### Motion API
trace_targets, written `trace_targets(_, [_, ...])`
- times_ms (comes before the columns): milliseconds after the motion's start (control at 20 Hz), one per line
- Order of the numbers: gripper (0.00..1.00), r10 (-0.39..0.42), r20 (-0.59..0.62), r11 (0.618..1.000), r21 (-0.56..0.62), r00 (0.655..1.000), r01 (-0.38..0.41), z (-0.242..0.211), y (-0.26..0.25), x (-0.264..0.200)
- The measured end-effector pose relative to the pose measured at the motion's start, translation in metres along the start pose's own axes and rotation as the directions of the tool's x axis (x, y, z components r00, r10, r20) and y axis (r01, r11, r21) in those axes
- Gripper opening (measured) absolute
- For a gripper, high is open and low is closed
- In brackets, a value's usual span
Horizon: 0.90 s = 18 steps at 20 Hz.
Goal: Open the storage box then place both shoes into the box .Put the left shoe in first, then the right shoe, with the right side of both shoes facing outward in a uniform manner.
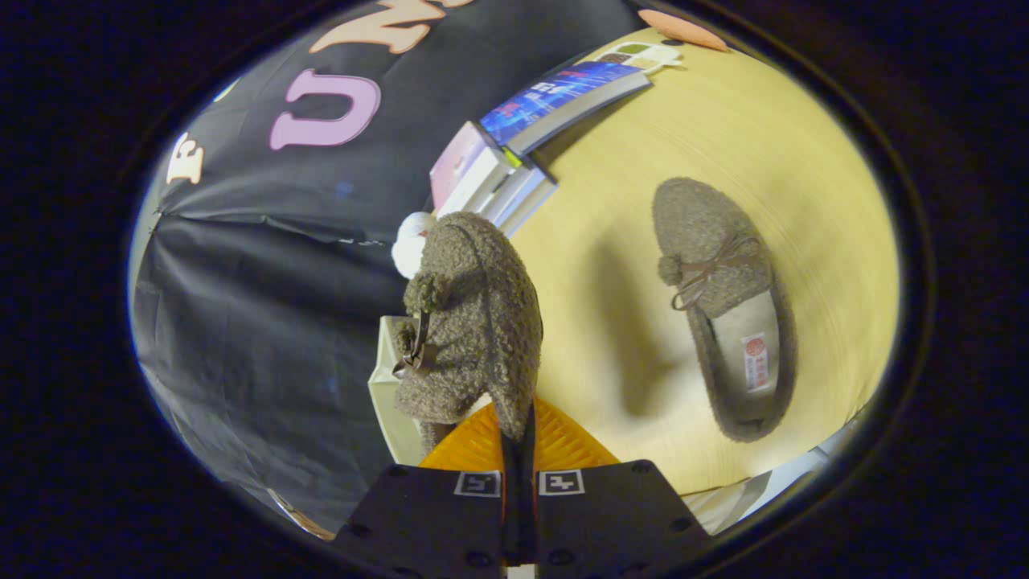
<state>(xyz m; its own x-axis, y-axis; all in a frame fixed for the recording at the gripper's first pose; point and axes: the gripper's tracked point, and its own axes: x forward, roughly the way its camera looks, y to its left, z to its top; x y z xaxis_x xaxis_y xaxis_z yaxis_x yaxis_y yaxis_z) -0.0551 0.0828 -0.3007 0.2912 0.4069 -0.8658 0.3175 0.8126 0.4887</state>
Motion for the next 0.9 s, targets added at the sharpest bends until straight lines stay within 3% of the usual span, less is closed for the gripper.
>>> trace_targets(450, [0.03, 0.138, -0.126, 0.979, -0.136, 0.982, -0.154, -0.036, 0.112, -0.002])
trace_targets(650, [0.03, 0.135, -0.183, 0.959, -0.222, 0.974, -0.175, -0.056, 0.149, 0.027])
trace_targets(900, [0.04, 0.05, -0.271, 0.944, -0.301, 0.961, -0.134, -0.095, 0.163, 0.081])
